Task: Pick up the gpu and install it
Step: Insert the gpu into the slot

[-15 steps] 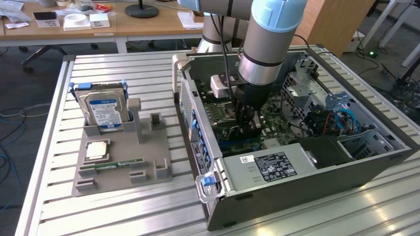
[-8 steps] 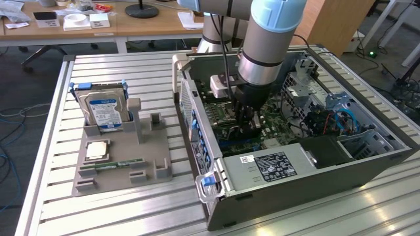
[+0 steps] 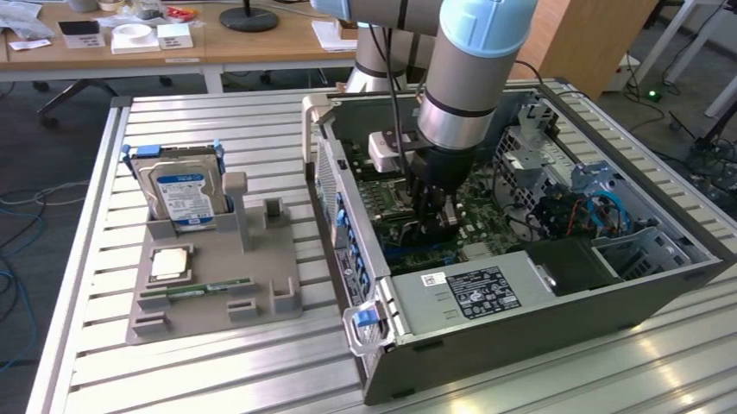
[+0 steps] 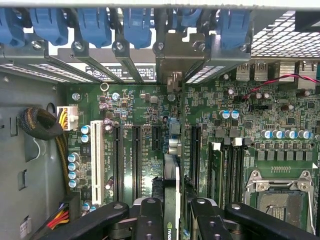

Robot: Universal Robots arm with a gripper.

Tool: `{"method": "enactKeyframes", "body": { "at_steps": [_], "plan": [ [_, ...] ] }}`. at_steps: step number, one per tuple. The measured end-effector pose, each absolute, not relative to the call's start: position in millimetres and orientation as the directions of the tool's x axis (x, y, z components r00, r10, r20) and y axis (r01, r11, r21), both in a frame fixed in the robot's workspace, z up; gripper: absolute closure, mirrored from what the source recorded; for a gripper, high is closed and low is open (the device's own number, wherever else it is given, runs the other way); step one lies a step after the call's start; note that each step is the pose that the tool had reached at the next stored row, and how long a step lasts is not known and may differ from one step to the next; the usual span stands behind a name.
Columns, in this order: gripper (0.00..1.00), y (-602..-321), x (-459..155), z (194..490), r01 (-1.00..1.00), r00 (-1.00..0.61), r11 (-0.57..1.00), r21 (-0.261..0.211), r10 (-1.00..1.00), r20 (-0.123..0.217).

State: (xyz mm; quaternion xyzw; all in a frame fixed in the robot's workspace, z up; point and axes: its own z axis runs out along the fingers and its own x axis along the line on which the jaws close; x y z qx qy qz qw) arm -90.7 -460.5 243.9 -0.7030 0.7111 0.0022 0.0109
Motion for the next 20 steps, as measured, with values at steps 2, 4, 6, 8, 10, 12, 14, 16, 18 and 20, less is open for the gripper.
{"method": "enactKeyframes", "body": {
  "at_steps": [2, 4, 6, 8, 10, 12, 14, 16, 18, 20],
  "plan": [
    [0.74, -460.5, -90.8, 243.8, -1.0, -0.011, 0.012, -0.012, -1.0, -0.018],
    [0.74, -460.5, -90.8, 243.7, -1.0, -0.011, 0.012, -0.012, -1.0, -0.018],
    [0.74, -460.5, -90.8, 243.7, -1.0, -0.011, 0.012, -0.012, -1.0, -0.018],
    [0.74, -460.5, -90.9, 243.7, -1.0, -0.011, 0.012, -0.012, -1.0, -0.019],
    [0.74, -460.5, -90.8, 243.7, -1.0, -0.011, 0.012, -0.012, -1.0, -0.018],
    [0.74, -460.5, -90.8, 243.7, -1.0, -0.011, 0.012, -0.012, -1.0, -0.019],
    [0.74, -460.5, -90.8, 243.7, -1.0, -0.011, 0.012, -0.012, -1.0, -0.019],
    [0.74, -460.5, -90.8, 243.7, -1.0, -0.011, 0.012, -0.012, -1.0, -0.019],
    [0.74, -460.5, -90.8, 243.7, -1.0, -0.011, 0.012, -0.012, -1.0, -0.018],
    [0.74, -460.5, -90.8, 243.4, -1.0, -0.011, 0.012, -0.012, -1.0, -0.018]
  ]
}}
